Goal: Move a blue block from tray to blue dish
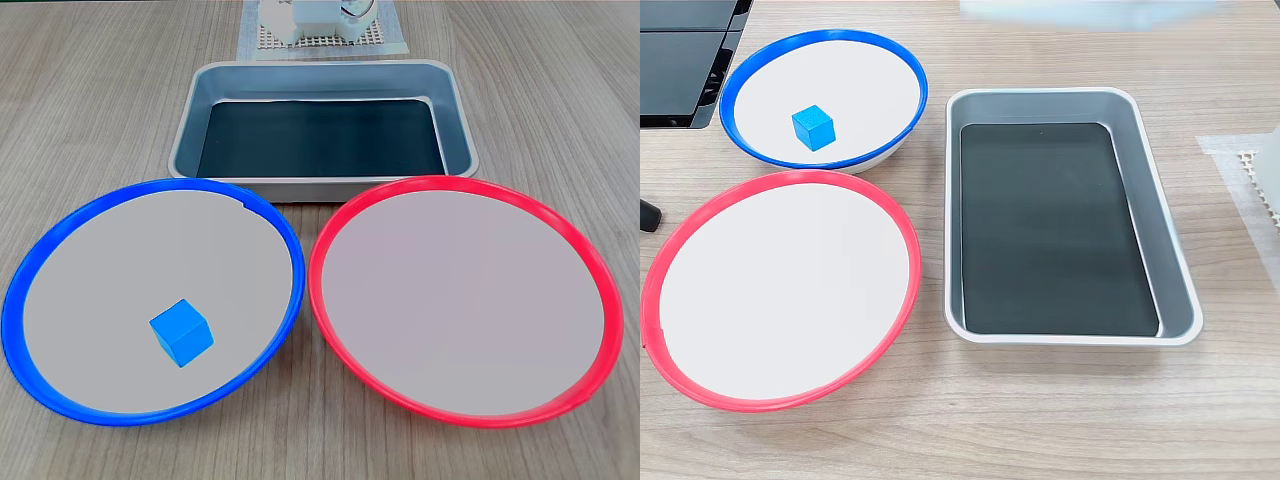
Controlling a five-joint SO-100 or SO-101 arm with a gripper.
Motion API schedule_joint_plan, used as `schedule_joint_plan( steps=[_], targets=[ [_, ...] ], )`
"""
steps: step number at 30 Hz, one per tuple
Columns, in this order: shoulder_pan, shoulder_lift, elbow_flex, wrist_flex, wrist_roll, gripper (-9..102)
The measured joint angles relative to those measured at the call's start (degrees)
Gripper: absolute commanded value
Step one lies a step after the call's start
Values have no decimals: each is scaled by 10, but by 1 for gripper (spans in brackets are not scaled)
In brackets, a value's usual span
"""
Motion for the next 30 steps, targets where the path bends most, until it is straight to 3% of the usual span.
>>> schedule_joint_plan(
  steps=[7, 17, 30],
  targets=[
    [0, 221, 204, 86, -45, 0],
    [13, 294, 214, 237, -49, 0],
    [26, 294, 214, 258, -31, 0]
  ],
)
